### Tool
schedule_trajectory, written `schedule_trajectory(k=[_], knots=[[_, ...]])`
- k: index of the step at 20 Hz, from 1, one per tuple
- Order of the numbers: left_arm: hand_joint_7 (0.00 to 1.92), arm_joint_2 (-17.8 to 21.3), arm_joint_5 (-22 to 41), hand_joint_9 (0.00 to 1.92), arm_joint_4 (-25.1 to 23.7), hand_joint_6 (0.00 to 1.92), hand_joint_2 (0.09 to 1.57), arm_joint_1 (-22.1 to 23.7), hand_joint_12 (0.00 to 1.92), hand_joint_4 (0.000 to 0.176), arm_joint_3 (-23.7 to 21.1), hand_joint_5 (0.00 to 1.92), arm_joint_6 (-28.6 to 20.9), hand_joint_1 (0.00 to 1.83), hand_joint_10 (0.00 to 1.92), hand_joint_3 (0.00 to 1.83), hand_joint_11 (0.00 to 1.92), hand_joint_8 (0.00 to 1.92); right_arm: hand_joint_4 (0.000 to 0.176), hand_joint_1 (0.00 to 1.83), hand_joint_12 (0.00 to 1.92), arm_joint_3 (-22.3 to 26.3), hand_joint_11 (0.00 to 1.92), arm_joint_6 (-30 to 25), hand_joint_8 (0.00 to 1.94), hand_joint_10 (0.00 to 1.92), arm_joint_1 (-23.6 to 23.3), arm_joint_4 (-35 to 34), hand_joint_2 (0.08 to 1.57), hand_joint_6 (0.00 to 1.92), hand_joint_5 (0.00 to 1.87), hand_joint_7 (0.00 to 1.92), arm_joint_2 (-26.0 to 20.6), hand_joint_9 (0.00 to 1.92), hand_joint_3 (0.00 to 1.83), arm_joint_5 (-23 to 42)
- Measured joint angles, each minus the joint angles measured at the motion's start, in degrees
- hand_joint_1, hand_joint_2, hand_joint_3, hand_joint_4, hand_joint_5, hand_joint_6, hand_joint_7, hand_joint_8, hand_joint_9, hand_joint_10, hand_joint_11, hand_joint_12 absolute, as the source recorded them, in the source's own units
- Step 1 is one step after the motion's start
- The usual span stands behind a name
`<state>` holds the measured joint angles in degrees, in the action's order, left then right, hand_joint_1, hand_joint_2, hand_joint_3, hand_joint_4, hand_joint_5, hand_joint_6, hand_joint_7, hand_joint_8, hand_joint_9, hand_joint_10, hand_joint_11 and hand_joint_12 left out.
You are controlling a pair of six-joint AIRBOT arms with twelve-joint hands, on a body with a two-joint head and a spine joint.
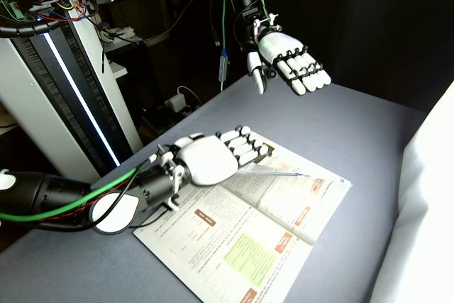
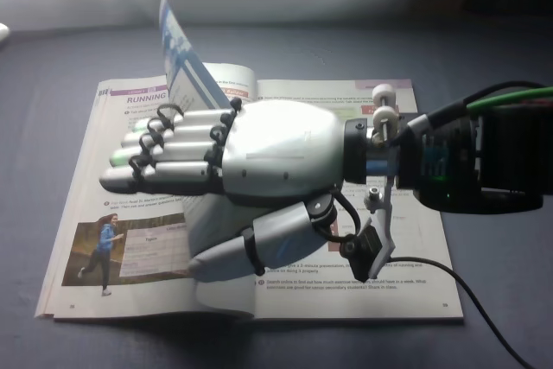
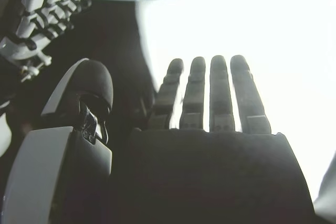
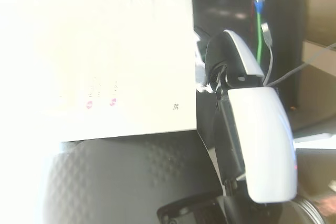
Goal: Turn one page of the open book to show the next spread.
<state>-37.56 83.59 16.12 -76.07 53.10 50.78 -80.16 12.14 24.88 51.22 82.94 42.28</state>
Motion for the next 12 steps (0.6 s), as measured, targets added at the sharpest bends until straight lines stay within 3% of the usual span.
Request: schedule_trajectory(k=[2,3,4,5,6,7,8,9,10,11,12], knots=[[0.0,0.3,2.2,0.0,1.4,0.02,1.5,-1.4,0.0,0.0,-0.3,0.05,0.1,0.0,0.0,0.03,0.0,0.0,0.0,0.0,0.0,0.2,0.0,0.0,0.01,0.0,-0.6,1.0,1.27,0.01,0.02,0.03,0.0,0.0,0.0,1.0],[0.0,0.6,2.7,0.0,1.8,0.01,1.5,-1.6,0.0,0.021,-0.4,0.03,0.2,0.0,0.0,0.02,0.0,0.0,0.0,0.0,0.0,0.4,0.0,0.0,0.01,0.0,-1.0,1.4,1.28,0.0,0.01,0.02,0.0,0.0,0.0,1.2],[0.0,0.6,4.2,0.0,2.9,0.01,1.52,-2.6,0.0,0.027,-0.4,0.03,0.2,0.0,0.0,0.03,0.0,0.0,0.0,0.0,0.0,0.4,0.0,0.2,0.01,0.01,-2.0,1.9,1.29,0.02,0.09,0.1,0.1,0.03,0.0,1.6],[0.0,0.6,5.1,0.0,3.6,0.01,1.53,-3.3,0.0,0.015,-0.4,0.04,0.2,0.0,0.0,0.03,0.0,0.0,0.0,0.0,0.01,0.5,0.02,0.2,0.03,0.02,-2.8,1.7,1.28,0.03,0.13,0.15,0.1,0.07,0.0,2.0],[0.0,0.6,5.5,0.0,4.4,0.0,1.5,-3.6,0.0,0.045,-0.4,0.02,0.2,0.0,0.0,0.02,0.0,0.0,0.0,0.0,0.02,0.5,0.04,1.1,0.01,0.02,-3.6,0.3,1.3,0.03,0.14,0.14,0.0,0.08,0.01,2.7],[0.0,0.6,5.7,0.0,4.7,0.0,1.32,-3.6,0.0,0.047,-0.4,0.02,0.2,0.0,0.0,0.0,0.0,0.0,0.0,0.0,0.44,0.5,0.01,1.7,0.01,0.03,-3.8,-0.9,1.31,0.02,0.22,0.22,0.1,0.2,0.0,3.2],[0.0,0.6,6.0,0.0,4.9,0.0,1.37,-3.6,0.0,0.0,-0.4,0.02,0.2,0.0,0.0,0.02,0.0,0.0,0.0,0.0,0.68,0.5,0.0,3.1,0.01,0.04,-4.0,-1.9,1.34,0.02,0.25,0.25,0.2,0.25,0.0,3.7],[0.0,0.6,5.9,0.0,4.7,0.02,1.36,-3.6,0.0,0.0,-0.4,0.06,0.2,0.29,0.0,0.0,0.0,0.0,0.0,0.0,0.53,0.5,0.0,4.1,0.0,0.03,-4.2,-3.3,1.32,0.01,0.14,0.15,0.4,0.17,0.0,4.3],[0.39,0.5,6.0,0.41,4.0,0.01,1.55,-3.6,1.12,0.0,-0.4,0.39,0.2,0.22,0.04,0.0,0.0,0.01,0.0,0.11,0.56,0.2,0.0,5.3,0.0,0.02,-5.1,-4.0,1.27,0.01,0.2,0.08,0.7,0.16,0.0,4.8],[0.39,0.5,6.0,0.41,3.7,0.01,1.55,-3.6,1.12,0.0,-0.4,0.39,0.2,0.22,0.04,0.0,0.0,0.01,0.0,0.11,0.56,0.2,0.0,6.0,0.0,0.02,-5.6,-4.4,1.27,0.01,0.2,0.08,0.7,0.16,0.0,5.0],[0.41,0.0,5.9,0.49,3.5,0.0,1.44,-3.6,0.96,0.069,-0.1,0.37,0.2,0.04,0.04,0.0,0.17,0.0,0.0,0.02,0.67,0.2,0.0,6.9,0.0,0.03,-7.0,-6.2,1.29,0.0,0.11,0.09,0.6,0.22,0.0,6.2]])
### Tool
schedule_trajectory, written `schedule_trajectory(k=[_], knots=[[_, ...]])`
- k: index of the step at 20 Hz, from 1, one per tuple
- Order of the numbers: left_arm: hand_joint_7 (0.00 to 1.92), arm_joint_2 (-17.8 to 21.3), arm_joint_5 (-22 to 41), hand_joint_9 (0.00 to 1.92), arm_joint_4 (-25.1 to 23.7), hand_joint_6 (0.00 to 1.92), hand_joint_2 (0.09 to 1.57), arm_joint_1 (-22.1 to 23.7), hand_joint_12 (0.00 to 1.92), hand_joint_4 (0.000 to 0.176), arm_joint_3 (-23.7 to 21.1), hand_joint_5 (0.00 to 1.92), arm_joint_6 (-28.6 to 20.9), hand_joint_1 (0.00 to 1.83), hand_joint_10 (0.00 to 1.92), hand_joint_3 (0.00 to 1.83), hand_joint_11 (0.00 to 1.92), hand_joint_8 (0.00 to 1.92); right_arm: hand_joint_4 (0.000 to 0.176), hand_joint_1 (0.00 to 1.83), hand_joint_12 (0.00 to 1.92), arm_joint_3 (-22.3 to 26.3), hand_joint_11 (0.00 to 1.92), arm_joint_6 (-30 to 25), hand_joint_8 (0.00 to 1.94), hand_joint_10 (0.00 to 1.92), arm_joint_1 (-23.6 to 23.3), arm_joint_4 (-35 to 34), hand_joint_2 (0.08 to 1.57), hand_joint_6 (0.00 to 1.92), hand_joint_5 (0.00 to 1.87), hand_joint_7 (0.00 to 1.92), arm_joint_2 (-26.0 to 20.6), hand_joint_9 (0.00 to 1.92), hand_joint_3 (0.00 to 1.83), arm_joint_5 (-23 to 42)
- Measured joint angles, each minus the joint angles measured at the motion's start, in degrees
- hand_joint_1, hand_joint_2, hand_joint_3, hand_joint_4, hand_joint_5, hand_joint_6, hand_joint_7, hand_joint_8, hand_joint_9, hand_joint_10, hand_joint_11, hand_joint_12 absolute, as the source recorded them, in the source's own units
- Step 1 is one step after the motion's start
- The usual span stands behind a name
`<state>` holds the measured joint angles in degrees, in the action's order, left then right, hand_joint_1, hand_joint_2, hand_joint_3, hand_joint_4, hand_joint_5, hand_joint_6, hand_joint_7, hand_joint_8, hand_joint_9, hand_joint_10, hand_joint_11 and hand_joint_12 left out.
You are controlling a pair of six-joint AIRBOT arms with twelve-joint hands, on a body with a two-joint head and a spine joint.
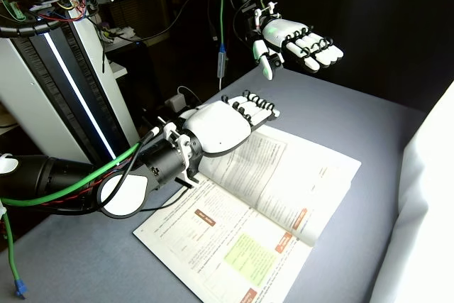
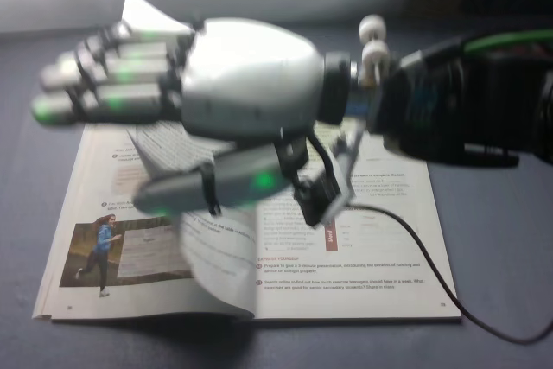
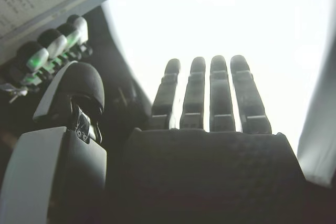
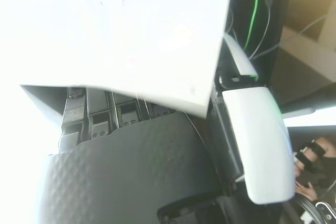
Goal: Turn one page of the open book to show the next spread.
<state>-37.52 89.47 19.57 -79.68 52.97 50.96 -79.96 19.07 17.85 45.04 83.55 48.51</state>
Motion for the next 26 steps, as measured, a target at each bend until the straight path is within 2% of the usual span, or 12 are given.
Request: schedule_trajectory(k=[1,2,3,4,5,7,8,15,18,20,23,26], knots=[[0.36,-0.3,-0.3,0.43,0.2,0.0,1.36,0.0,1.05,0.089,0.0,0.36,-0.1,0.12,0.01,0.0,0.03,0.0,0.0,0.04,0.39,0.0,0.0,0.3,0.0,0.02,-0.7,-1.5,1.28,0.01,0.16,0.06,-0.2,0.23,0.0,1.2],[0.35,-0.4,-1.1,0.42,-0.3,0.01,1.47,0.0,1.3,0.0,0.2,0.29,-0.2,0.02,0.01,0.03,0.01,0.0,0.0,0.04,0.26,0.0,0.0,0.5,0.0,0.02,-1.6,-2.8,1.28,0.01,0.18,0.06,-1.0,0.24,0.0,2.7],[0.22,-0.5,-1.3,0.21,-0.6,0.05,1.44,0.1,0.85,0.116,0.2,0.16,-0.2,0.0,0.02,0.02,0.0,0.01,0.0,0.01,0.23,0.0,0.0,0.8,0.01,0.02,-1.6,-3.6,1.3,0.0,0.11,0.08,-1.8,0.24,0.01,3.5],[0.07,-0.6,-1.4,0.04,-0.6,0.04,1.54,0.1,0.24,0.01,0.2,0.15,-0.2,0.0,0.0,0.03,0.0,0.03,0.0,0.03,0.22,0.2,0.0,0.9,0.0,0.01,-1.6,-3.5,1.29,0.02,0.16,0.06,-3.1,0.24,0.0,3.4],[0.01,-0.7,-1.5,0.01,-0.4,0.01,1.53,0.1,0.05,0.043,0.2,0.03,-0.2,0.0,0.0,0.02,0.0,0.01,0.0,0.13,0.19,0.4,0.0,1.1,0.01,0.01,-1.6,-3.1,1.24,0.02,0.23,0.13,-4.5,0.24,0.0,3.1],[0.0,-0.9,-1.5,0.0,-0.6,0.02,1.54,0.2,0.01,0.022,0.2,0.06,-0.3,0.0,0.0,0.01,0.01,0.0,0.0,0.03,0.2,1.4,0.0,1.2,0.0,0.01,-1.6,-3.7,1.28,0.03,0.16,0.06,-7.6,0.24,0.01,1.7],[0.0,-0.9,-1.6,0.0,-0.8,0.0,1.5,0.2,0.0,0.044,0.2,0.01,-0.4,0.0,0.0,0.0,0.0,0.0,0.0,0.13,0.19,1.7,0.0,1.5,0.0,0.0,-1.6,-4.2,1.24,0.02,0.23,0.13,-8.5,0.24,0.0,1.3],[0.0,-2.1,-2.7,0.0,-2.3,0.0,1.49,1.0,0.0,0.034,0.2,0.0,-1.4,0.0,0.0,0.0,0.0,0.0,0.0,0.0,0.0,6.1,0.0,1.7,0.0,0.0,4.6,-5.7,1.24,0.0,0.0,0.0,-15.0,0.0,0.0,-1.6],[0.0,-3.6,-4.8,0.0,-4.6,0.0,1.45,3.7,0.0,0.078,1.2,0.0,-1.9,0.0,0.0,0.0,0.0,0.0,0.0,0.0,0.0,7.6,0.0,1.8,0.0,0.0,10.0,-9.7,1.35,0.0,0.0,0.0,-19.3,0.0,0.03,-3.2],[0.0,-4.3,-6.8,0.0,-6.3,0.0,1.45,5.7,0.0,0.076,1.9,0.0,-2.3,0.0,0.0,0.0,0.0,0.0,0.0,0.0,0.0,8.2,0.0,1.8,0.0,0.0,12.0,-12.0,1.33,0.0,0.0,0.0,-21.4,0.0,0.02,-3.7],[0.0,-4.5,-7.9,0.0,-7.1,0.0,1.41,6.0,0.0,0.005,2.0,0.01,-2.4,0.0,0.0,0.0,0.0,0.0,0.0,0.0,0.0,8.5,0.0,1.9,0.0,0.0,12.3,-12.4,1.31,0.0,0.0,0.0,-21.3,0.0,0.01,-3.7],[0.0,-6.2,-11.1,0.0,-9.6,0.0,1.34,10.3,0.0,0.0,3.7,0.0,-3.2,0.0,0.0,0.0,0.0,0.0,0.0,0.0,0.0,11.1,0.0,3.0,0.0,0.0,16.1,-14.6,1.31,0.0,0.0,0.0,-24.7,0.0,0.01,-3.6]])
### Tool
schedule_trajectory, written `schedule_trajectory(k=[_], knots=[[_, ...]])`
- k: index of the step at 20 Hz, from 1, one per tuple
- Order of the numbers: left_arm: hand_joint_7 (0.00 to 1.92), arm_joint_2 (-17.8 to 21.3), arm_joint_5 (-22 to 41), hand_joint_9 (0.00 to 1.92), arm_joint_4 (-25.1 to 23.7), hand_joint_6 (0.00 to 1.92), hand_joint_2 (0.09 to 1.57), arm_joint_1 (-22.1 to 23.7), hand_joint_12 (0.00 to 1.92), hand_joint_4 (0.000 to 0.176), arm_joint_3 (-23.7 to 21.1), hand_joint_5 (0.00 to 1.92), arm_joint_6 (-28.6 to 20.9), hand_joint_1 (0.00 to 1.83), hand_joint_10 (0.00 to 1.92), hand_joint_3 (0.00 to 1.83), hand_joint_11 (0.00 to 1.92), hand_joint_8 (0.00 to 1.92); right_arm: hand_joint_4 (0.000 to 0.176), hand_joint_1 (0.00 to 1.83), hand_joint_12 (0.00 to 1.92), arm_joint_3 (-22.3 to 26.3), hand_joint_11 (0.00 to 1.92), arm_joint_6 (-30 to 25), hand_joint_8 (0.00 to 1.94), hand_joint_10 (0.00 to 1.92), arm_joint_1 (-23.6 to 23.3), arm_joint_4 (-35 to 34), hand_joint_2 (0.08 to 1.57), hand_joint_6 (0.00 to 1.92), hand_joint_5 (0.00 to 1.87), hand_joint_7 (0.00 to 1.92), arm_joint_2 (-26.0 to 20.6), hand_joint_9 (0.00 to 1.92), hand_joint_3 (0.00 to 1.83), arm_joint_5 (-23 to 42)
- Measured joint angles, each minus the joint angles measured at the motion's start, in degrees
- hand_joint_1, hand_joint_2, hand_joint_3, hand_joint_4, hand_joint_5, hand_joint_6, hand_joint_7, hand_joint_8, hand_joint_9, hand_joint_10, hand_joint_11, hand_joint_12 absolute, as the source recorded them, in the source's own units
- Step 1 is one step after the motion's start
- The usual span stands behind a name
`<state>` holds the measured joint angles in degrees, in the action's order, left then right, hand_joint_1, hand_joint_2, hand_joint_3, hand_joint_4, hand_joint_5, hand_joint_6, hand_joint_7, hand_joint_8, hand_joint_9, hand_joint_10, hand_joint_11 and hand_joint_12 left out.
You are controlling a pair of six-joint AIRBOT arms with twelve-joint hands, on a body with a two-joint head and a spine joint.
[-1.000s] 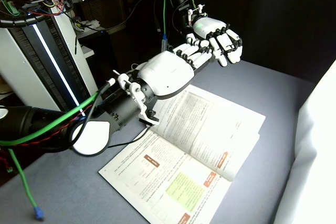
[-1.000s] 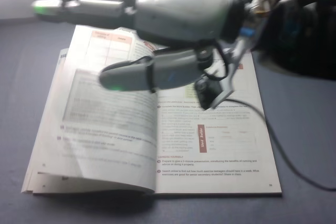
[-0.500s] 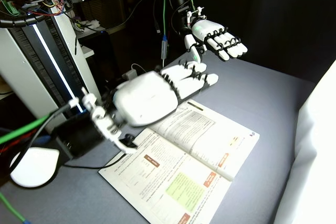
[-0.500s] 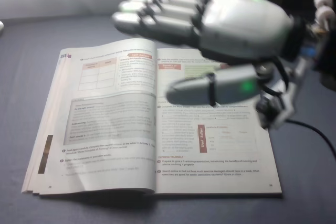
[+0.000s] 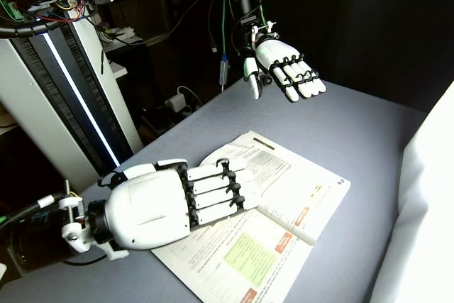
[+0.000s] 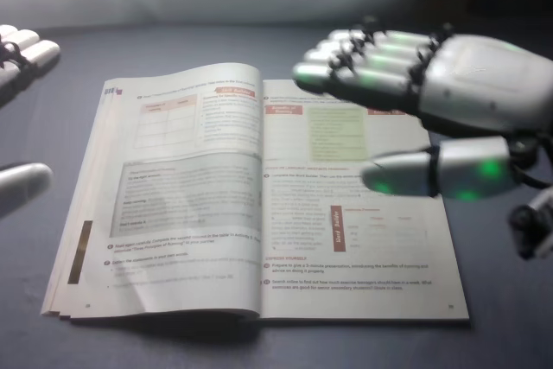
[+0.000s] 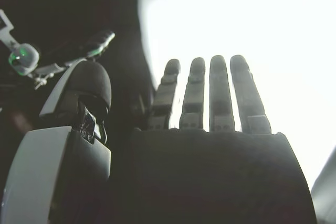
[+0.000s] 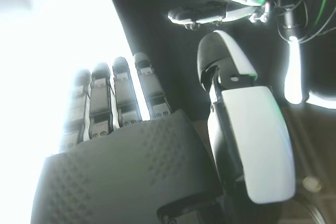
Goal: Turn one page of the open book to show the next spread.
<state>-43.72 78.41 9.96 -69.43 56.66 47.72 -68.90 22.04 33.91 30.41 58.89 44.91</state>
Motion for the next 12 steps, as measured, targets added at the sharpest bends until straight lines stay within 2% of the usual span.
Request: schedule_trajectory(k=[2,5,6,7,8,9,12], knots=[[0.0,-1.2,-3.3,0.0,-2.1,0.0,1.36,1.7,0.0,0.0,0.8,0.0,-0.9,0.0,0.0,0.0,0.0,0.0,0.0,0.0,0.0,1.8,0.0,0.9,0.0,0.0,1.6,-1.8,1.31,0.0,0.0,0.0,-2.9,0.0,0.01,-1.0],[0.0,-3.3,-4.3,0.0,-5.1,0.0,1.35,3.8,0.0,0.0,1.7,0.0,-2.0,0.0,0.0,0.0,0.0,0.0,0.0,0.0,0.0,4.5,0.0,4.3,0.0,0.0,4.3,-7.5,1.33,0.01,0.02,0.0,-6.9,0.0,0.02,-0.4],[0.0,-4.0,-4.7,0.0,-5.5,0.0,1.35,4.7,0.0,0.011,2.1,0.0,-2.3,0.06,0.0,0.0,0.0,0.0,0.0,0.0,0.0,5.4,0.0,5.3,0.0,0.0,6.1,-9.5,1.33,0.0,0.0,0.0,-7.9,0.0,0.02,0.0],[0.0,-4.7,-5.0,0.0,-5.7,0.0,1.34,5.7,0.0,0.028,2.7,0.0,-2.8,0.06,0.0,0.0,0.0,0.0,0.0,0.0,0.0,6.1,0.0,5.9,0.0,0.0,7.9,-11.1,1.34,0.0,0.0,0.0,-8.6,0.0,0.02,0.7],[0.0,-5.4,-5.6,0.0,-6.0,0.0,1.35,6.6,0.0,0.025,3.3,0.0,-3.0,0.05,0.0,0.0,0.0,0.0,0.0,0.0,0.0,6.8,0.0,6.4,0.0,0.0,9.8,-13.3,1.33,0.0,0.0,0.0,-9.2,0.0,0.02,1.9],[0.0,-6.1,-5.7,0.0,-5.9,0.0,1.35,7.3,0.0,0.0,3.7,0.0,-3.2,0.04,0.0,0.0,0.0,0.0,0.0,0.0,0.0,7.5,0.0,7.5,0.0,0.0,12.1,-16.1,1.33,0.0,0.0,0.0,-9.8,0.0,0.02,3.7],[0.0,-7.2,-6.0,0.0,-6.8,0.0,1.32,7.6,0.0,0.0,3.7,0.0,-3.9,0.0,0.0,0.0,0.0,0.0,0.0,0.0,0.0,8.3,0.0,8.9,0.0,0.0,16.2,-21.9,1.35,0.0,0.0,0.0,-10.9,0.0,0.02,8.8]])
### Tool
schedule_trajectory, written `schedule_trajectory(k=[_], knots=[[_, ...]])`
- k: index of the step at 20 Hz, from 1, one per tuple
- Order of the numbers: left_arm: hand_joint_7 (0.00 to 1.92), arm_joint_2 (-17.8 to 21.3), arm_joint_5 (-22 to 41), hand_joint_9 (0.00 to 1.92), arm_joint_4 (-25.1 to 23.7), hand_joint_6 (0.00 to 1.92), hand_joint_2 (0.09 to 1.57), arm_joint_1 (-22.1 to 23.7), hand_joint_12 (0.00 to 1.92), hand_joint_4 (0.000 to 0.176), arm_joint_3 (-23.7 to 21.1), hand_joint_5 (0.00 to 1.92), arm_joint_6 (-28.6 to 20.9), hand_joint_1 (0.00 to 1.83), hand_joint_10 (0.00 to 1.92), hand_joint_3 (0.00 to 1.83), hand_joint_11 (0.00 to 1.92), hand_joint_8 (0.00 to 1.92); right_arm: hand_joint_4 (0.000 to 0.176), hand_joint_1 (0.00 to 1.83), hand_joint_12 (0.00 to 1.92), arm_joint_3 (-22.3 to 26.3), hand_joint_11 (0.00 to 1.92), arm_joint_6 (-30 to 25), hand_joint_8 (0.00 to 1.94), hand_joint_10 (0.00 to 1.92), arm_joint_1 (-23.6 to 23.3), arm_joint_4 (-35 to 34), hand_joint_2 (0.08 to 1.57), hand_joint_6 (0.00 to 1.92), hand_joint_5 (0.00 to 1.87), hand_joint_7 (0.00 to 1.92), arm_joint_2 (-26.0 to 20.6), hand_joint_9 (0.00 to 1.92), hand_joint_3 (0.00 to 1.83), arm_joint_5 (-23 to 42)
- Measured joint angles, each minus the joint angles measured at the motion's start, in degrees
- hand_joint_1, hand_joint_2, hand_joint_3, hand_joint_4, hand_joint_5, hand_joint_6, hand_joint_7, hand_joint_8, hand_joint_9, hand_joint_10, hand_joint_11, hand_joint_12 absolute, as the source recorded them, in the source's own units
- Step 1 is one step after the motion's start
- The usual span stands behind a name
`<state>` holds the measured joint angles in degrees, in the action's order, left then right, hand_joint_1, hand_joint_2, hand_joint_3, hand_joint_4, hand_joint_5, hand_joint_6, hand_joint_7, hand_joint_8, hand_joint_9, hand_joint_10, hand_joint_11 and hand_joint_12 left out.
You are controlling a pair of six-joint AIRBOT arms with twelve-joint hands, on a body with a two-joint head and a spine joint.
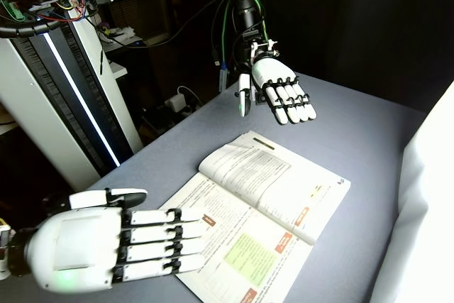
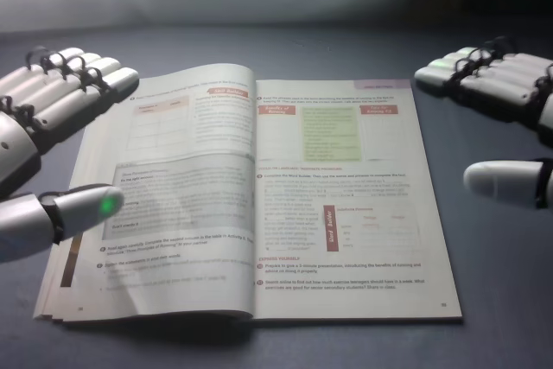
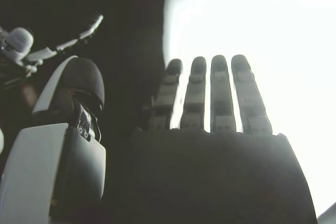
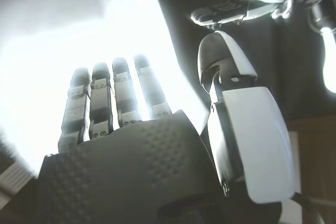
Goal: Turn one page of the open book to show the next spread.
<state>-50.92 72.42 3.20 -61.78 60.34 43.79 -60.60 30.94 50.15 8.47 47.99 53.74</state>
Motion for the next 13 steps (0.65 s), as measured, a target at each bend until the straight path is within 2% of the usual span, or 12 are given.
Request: schedule_trajectory(k=[4,5,6,7,8,9,10,11,12,13], knots=[[0.0,-1.5,1.0,0.0,1.0,0.0,1.32,0.0,0.0,0.0,0.8,0.0,-0.4,0.11,0.0,0.0,0.0,0.0,0.0,0.0,0.0,0.5,0.0,0.4,0.0,0.0,3.4,-4.2,1.32,0.0,0.0,0.0,0.0,0.0,0.0,5.5],[0.0,-2.0,1.3,0.0,1.6,0.0,1.31,0.0,0.0,0.015,1.0,0.0,-0.4,0.14,0.0,0.0,0.0,0.0,0.0,0.0,0.0,0.5,0.0,0.4,0.0,0.0,4.1,-4.6,1.31,0.0,0.0,0.0,0.1,0.0,0.0,6.7],[0.0,-2.4,1.7,0.0,2.3,0.0,1.3,0.0,0.0,0.022,1.1,0.0,-0.4,0.2,0.0,0.0,0.0,0.0,0.0,0.1,0.0,0.8,0.0,0.5,0.0,0.0,4.9,-5.6,1.31,0.0,0.0,0.0,0.1,0.0,0.0,8.3],[0.0,-2.4,1.8,0.0,2.4,0.0,1.28,0.0,0.0,0.01,1.2,0.0,-0.5,0.27,0.0,0.0,0.0,0.0,0.0,0.16,0.0,0.9,0.0,0.5,0.0,0.0,5.2,-6.0,1.29,0.0,0.0,0.0,0.1,0.0,0.0,9.1],[0.0,-2.4,1.9,0.0,2.5,0.0,1.28,0.0,0.0,0.01,1.2,0.0,-0.4,0.27,0.0,0.0,0.0,0.0,0.0,0.16,0.0,0.9,0.0,0.4,0.0,0.0,5.6,-6.6,1.29,0.0,0.0,0.0,0.1,0.0,0.0,10.4],[0.0,-2.6,2.3,0.0,2.6,0.0,1.27,0.0,0.0,0.006,1.4,0.0,-0.5,0.34,0.0,0.0,0.0,0.0,0.0,0.26,0.0,0.9,0.0,0.4,0.0,0.0,6.2,-7.7,1.27,0.0,0.0,0.0,0.1,0.0,0.0,12.1],[0.0,-2.9,3.0,0.0,3.0,0.0,1.27,0.0,0.0,0.007,1.7,0.0,-0.5,0.34,0.0,0.0,0.0,0.0,0.0,0.27,0.0,0.9,0.0,0.5,0.0,0.0,7.0,-9.0,1.26,0.0,0.0,0.0,0.1,0.0,0.0,13.9],[0.0,-3.3,3.8,0.0,4.2,0.0,1.26,0.0,0.0,0.041,1.9,0.0,-0.5,0.38,0.0,0.0,0.0,0.0,0.013,0.36,0.0,0.9,0.0,0.5,0.0,0.0,7.4,-10.1,1.28,0.0,0.0,0.0,0.1,0.0,0.0,15.6],[0.0,-3.6,4.4,0.0,5.1,0.0,1.28,-0.2,0.0,0.065,2.0,0.0,-0.4,0.54,0.0,0.0,0.0,0.0,0.012,0.51,0.0,0.9,0.0,0.4,0.0,0.0,8.0,-10.8,1.27,0.0,0.0,0.0,0.2,0.0,0.0,17.4],[0.0,-3.9,5.1,0.0,5.5,0.0,1.28,-0.6,0.0,0.118,2.0,0.0,-0.6,0.64,0.0,0.0,0.0,0.0,0.001,0.52,0.0,0.9,0.0,0.4,0.0,0.0,8.6,-11.5,1.27,0.0,0.0,0.0,0.2,0.0,0.0,19.1]])
